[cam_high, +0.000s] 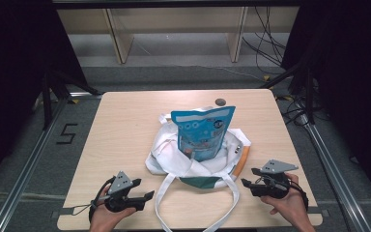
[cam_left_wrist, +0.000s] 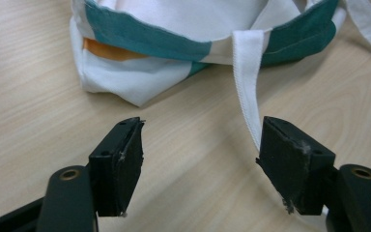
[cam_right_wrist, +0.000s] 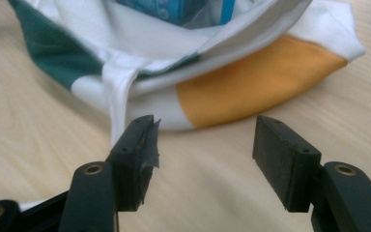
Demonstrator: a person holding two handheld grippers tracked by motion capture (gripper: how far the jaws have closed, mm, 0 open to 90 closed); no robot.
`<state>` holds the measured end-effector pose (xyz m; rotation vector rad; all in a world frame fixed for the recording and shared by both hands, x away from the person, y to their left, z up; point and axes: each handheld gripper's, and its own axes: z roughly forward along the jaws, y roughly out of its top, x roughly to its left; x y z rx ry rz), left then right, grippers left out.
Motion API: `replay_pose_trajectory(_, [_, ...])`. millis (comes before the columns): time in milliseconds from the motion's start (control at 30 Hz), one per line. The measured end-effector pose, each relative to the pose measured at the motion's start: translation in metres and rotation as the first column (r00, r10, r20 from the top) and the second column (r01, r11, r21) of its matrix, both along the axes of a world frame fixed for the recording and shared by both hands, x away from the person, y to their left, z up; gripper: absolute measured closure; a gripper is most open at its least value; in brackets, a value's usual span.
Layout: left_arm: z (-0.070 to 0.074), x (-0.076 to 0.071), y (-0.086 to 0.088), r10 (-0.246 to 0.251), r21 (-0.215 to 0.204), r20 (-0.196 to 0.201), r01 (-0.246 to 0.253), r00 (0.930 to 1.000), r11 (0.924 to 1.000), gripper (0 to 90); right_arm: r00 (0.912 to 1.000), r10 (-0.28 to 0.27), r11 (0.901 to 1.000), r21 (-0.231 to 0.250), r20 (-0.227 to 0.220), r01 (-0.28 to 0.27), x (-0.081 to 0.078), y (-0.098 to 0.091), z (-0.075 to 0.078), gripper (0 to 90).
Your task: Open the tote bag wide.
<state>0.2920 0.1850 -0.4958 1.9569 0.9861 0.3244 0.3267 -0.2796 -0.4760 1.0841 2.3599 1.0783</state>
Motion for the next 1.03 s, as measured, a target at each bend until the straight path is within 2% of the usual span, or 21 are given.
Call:
replay_pose_trajectory(100, [0.000, -0.005, 0.001, 0.002, -0.006, 0.002, -0.002, 1.0000, 1.0000, 30.0, 0.9998, -0.014, 0.9999, 0.004, -0.017, 0.014, -0.008, -0.003, -0.001, 39.7])
replay_pose_trajectory(133, [0.000, -0.008, 0.004, -0.004, 0.002, 0.017, 0.004, 0.9999, 1.0000, 29.8, 0.9997, -0.019, 0.9998, 0.007, -0.014, 0.019, -0.015, -0.007, -0.004, 39.3])
replay_pose_trajectory(167, [0.000, -0.008, 0.004, -0.004, 0.002, 0.017, 0.004, 0.9999, 1.0000, 29.4, 0.9987, -0.037, 0.9992, 0.015, -0.036, 0.038, -0.020, -0.007, -0.006, 38.9])
replay_pose_trajectory(200, [0.000, -0.011, 0.006, 0.003, 0.009, 0.010, -0.003, 0.9999, 1.0000, 29.2, 0.9990, -0.032, 0.9995, 0.004, -0.029, 0.033, -0.022, -0.010, -0.007, 38.5])
replay_pose_trajectory(233, [0.000, -0.011, 0.006, 0.003, 0.009, 0.010, -0.003, 0.9999, 1.0000, 29.0, 0.9986, -0.034, 0.9994, 0.004, -0.040, 0.034, -0.024, -0.011, -0.007, 38.1])
replay_pose_trajectory(267, [0.000, -0.013, 0.007, 0.016, 0.000, 0.000, -0.016, 0.9999, 0.9999, 29.0, 0.9959, -0.058, 0.9980, 0.020, -0.069, 0.059, -0.029, -0.010, -0.009, 37.6])
replay_pose_trajectory(367, [-0.002, -0.019, 0.008, 0.033, -0.007, -0.002, -0.033, 0.9995, 0.9994, 28.8, 0.9980, -0.040, 0.9992, 0.001, -0.049, 0.040, -0.032, -0.012, -0.011, 37.3])
replay_pose_trajectory(400, [-0.002, -0.020, 0.010, 0.017, 0.014, 0.002, -0.017, 0.9999, 0.9998, 28.8, 0.9987, -0.029, 0.9995, -0.011, -0.041, 0.029, -0.033, -0.013, -0.011, 36.8])
replay_pose_trajectory(433, [-0.003, -0.022, 0.009, 0.016, 0.030, 0.002, -0.016, 0.9999, 0.9994, 28.8, 0.9975, -0.039, 0.9992, -0.007, -0.059, 0.039, -0.040, -0.011, -0.013, 36.4])
replay_pose_trajectory(467, [-0.003, -0.022, 0.009, 0.016, 0.030, 0.002, -0.016, 0.9999, 0.9994, 28.7, 0.9975, -0.039, 0.9992, -0.007, -0.059, 0.039, -0.040, -0.011, -0.013, 36.4])
replay_pose_trajectory(500, [-0.004, -0.023, 0.007, 0.017, 0.016, 0.007, -0.017, 0.9998, 0.9997, 28.3, 0.9994, -0.006, 0.9993, -0.037, -0.034, 0.005, -0.041, -0.012, -0.015, 36.0])
replay_pose_trajectory(533, [-0.005, -0.025, 0.007, 0.013, 0.027, -0.012, -0.013, 0.9998, 0.9996, 28.0, 0.9990, -0.006, 0.9992, -0.041, -0.045, 0.004, -0.043, -0.012, -0.015, 36.0])
replay_pose_trajectory(600, [-0.005, -0.026, 0.006, 0.008, 0.027, -0.001, -0.008, 1.0000, 0.9996, 27.8, 0.9993, 0.011, 0.9990, -0.044, -0.036, -0.012, -0.043, -0.012, -0.017, 36.0])
replay_pose_trajectory(633, [-0.004, -0.026, 0.007, -0.008, 0.053, 0.000, 0.008, 1.0000, 0.9986, 27.7, 0.9993, 0.014, 0.9984, -0.054, -0.034, -0.016, -0.044, -0.013, -0.017, 35.9])
replay_pose_trajectory(667, [-0.006, -0.027, 0.004, 0.012, 0.024, -0.002, -0.012, 0.9999, 0.9997, 27.7, 0.9981, -0.003, 0.9993, -0.036, -0.062, 0.001, -0.046, -0.012, -0.017, 35.8])
replay_pose_trajectory(700, [-0.006, -0.027, 0.004, 0.011, 0.023, 0.000, -0.011, 0.9999, 0.9997, 27.6, 0.9990, 0.013, 0.9988, -0.046, -0.043, -0.015, -0.045, -0.013, -0.018, 35.8])
replay_pose_trajectory(800, [-0.006, -0.027, 0.004, 0.013, 0.027, 0.001, -0.013, 0.9999, 0.9995, 27.2, 0.9983, -0.008, 0.9992, -0.040, -0.058, 0.006, -0.047, -0.012, -0.019, 35.6])
replay_pose_trajectory(833, [-0.005, -0.025, 0.008, -0.018, 0.078, 0.005, 0.018, 0.9998, 0.9968, 26.8, 0.9989, 0.012, 0.9983, -0.057, -0.045, -0.014, -0.044, -0.014, -0.019, 35.4])
replay_pose_trajectory(933, [-0.005, -0.025, 0.008, -0.019, 0.081, 0.007, 0.019, 0.9998, 0.9966, 26.8, 0.9986, 0.014, 0.9982, -0.058, -0.051, -0.017, -0.044, -0.013, -0.020, 35.3])
replay_pose_trajectory(1000, [-0.005, -0.025, 0.008, -0.019, 0.085, 0.006, 0.019, 0.9998, 0.9962, 26.8, 0.9972, -0.010, 0.9991, -0.041, -0.074, 0.007, -0.046, -0.011, -0.021, 35.3])
replay_pose_trajectory(1033, [-0.005, -0.026, 0.007, -0.002, 0.068, -0.008, 0.002, 1.0000, 0.9977, 26.8, 0.9970, -0.003, 0.9988, -0.048, -0.078, -0.001, -0.046, -0.011, -0.020, 35.3])
